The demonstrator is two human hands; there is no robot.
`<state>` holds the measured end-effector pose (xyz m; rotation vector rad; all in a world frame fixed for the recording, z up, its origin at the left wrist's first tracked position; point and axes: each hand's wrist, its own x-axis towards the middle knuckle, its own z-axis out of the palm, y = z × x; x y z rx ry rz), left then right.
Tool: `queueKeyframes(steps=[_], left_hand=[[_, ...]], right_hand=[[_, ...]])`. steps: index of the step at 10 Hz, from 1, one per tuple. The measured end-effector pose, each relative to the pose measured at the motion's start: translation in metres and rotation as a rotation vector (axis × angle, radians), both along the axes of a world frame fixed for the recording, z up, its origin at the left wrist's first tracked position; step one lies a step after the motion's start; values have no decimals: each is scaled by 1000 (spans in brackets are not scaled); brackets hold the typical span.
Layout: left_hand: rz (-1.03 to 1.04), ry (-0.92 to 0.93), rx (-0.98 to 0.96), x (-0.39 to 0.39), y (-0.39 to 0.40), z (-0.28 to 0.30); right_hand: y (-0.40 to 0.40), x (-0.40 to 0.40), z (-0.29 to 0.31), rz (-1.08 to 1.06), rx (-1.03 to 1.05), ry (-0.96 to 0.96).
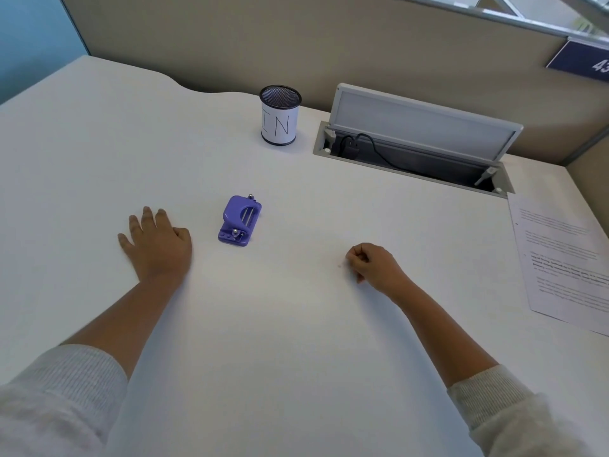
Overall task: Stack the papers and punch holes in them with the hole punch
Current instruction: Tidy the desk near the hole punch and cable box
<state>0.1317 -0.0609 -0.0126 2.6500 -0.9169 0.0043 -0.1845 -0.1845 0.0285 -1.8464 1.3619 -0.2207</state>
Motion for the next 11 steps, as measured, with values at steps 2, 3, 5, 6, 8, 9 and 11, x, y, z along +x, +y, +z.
queueKeyframes(steps=[2,3,5,6,8,9,11], left_hand=[[-2,1,14,0,0,1],[-4,4,15,0,0,1],[-1,7,10,0,0,1],[-1,7,3,-1,1,1],[-6,20,13,-2,0,4],[-4,17,20,-3,2,6],[-5,-6,23,-5,2,7]], right_hand=[[3,4,-2,92,-28,36],[6,6,-3,151,-103,97],[7,11,-1,249,-189,208],[7,11,-3,252,-176,206],[-16,4,8,117,78,-55],[-35,10,17,70,89,-132],[-85,64,56,33,-2,-270]])
